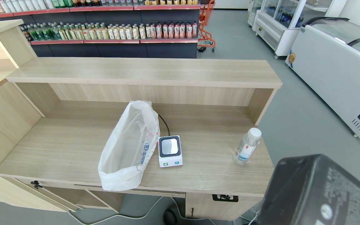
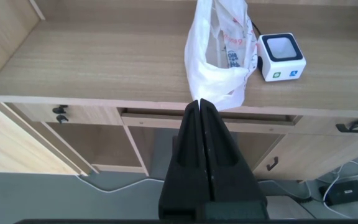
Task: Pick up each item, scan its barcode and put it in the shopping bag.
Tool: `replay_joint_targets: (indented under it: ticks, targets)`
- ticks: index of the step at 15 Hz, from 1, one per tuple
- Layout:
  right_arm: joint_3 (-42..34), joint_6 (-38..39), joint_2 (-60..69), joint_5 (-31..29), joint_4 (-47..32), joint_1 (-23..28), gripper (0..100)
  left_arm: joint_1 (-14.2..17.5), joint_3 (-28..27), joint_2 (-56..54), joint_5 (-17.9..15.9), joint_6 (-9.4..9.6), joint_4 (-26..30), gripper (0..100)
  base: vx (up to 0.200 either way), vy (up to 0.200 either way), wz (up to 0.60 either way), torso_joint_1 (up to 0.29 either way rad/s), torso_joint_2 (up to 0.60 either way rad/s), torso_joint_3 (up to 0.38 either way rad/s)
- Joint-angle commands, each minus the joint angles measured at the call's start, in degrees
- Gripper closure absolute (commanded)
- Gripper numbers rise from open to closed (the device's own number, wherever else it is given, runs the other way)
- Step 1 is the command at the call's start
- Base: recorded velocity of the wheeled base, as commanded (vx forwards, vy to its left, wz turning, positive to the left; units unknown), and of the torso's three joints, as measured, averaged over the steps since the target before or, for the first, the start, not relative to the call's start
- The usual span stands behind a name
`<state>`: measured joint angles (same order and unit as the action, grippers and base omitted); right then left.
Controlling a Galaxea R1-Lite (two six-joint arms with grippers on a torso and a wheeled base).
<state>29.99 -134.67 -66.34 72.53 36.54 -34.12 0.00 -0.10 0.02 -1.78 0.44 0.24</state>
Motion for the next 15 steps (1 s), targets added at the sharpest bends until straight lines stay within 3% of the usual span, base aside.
replay_joint_targets:
  ticks: [1,8,15]
  targets:
    - [0.1,-0.6,1.2,0.2,-0.1,0.4,100,0.0,0.0,0.0,-0.1,0.0,-0.1,100,0.0,0.0,0.0,0.0,0.0,0.0]
    - [-0.1,-1.3,1.8,1.4,-0.1,4.3,100,0.0,0.0,0.0,-0.1,0.0,0.0,100,0.0,0.0,0.0,0.0,0.0,0.0]
    - [-0.7,-1.6,1.8,1.4,-0.1,4.7,100,0.0,0.0,0.0,0.0,0.0,0.0,100,0.0,0.0,0.0,0.0,0.0,0.0]
